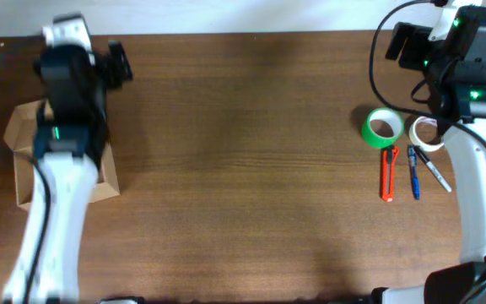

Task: Pack container
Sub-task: 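Move the left gripper to the cardboard box's front flap, then grasp the box edge with the left gripper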

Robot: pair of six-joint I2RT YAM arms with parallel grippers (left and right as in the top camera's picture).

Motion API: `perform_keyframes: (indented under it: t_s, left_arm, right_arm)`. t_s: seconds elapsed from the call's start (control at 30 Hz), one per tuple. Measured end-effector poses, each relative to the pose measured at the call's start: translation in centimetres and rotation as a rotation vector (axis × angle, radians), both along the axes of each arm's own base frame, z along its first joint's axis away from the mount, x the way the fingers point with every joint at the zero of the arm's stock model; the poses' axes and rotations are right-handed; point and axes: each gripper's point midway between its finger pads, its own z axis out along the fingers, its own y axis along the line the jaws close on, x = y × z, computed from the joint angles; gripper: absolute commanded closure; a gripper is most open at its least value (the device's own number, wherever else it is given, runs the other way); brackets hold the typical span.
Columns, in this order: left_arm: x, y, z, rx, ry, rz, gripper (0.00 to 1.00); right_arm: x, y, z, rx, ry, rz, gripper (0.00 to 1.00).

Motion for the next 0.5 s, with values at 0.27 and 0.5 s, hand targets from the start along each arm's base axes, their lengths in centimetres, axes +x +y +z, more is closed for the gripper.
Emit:
perform_keyframes:
  t_s: [0.27,0.5]
  left_arm:
    - [5.9,3.4,-4.7,-0.100,0.160,-0.050,0.00]
    - [4.9,1.7,-8.3,-0.168,0.294,-0.119,0.00]
  right_arm:
    - [-4.9,-10.3,-3.4,0.118,0.151,-0.256,0.01]
    - [-13.7,-21.3,-6.0,0.284,0.226,-0.583,0.01]
